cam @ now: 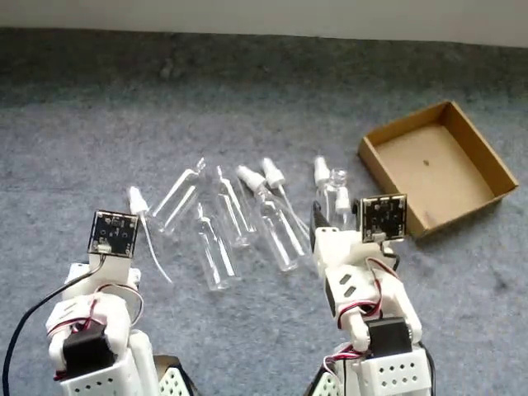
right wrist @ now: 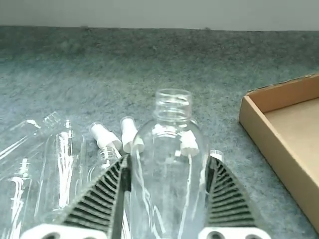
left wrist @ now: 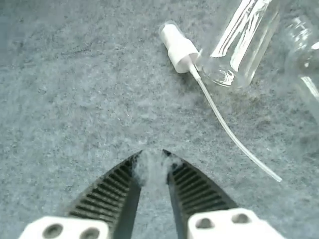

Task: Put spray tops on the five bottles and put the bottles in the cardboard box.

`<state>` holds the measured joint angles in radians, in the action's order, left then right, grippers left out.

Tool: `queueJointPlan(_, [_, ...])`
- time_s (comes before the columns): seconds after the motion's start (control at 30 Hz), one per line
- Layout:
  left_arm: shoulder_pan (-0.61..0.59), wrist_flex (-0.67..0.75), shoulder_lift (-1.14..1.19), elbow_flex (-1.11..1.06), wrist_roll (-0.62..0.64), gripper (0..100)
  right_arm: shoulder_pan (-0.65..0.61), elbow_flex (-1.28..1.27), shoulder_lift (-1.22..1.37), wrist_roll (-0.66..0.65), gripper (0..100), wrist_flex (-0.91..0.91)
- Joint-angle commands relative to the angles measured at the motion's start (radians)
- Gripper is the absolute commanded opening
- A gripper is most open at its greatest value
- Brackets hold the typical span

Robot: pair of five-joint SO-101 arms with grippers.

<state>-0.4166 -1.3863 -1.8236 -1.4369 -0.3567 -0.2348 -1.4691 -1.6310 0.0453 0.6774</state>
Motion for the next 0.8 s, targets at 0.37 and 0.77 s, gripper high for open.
queueJointPlan(0.37, [-0.010, -0.068, 0.286, 0.384, -0.021, 1, -0.002, -0.131, -0.205, 0.012, 8.4, -0.024])
queueJointPlan(0.77, [0.010, -0.069, 1.030, 0.794, -0.017, 1, -0.004, -0.171, -0.205, 0.011, 8.4, -0.027])
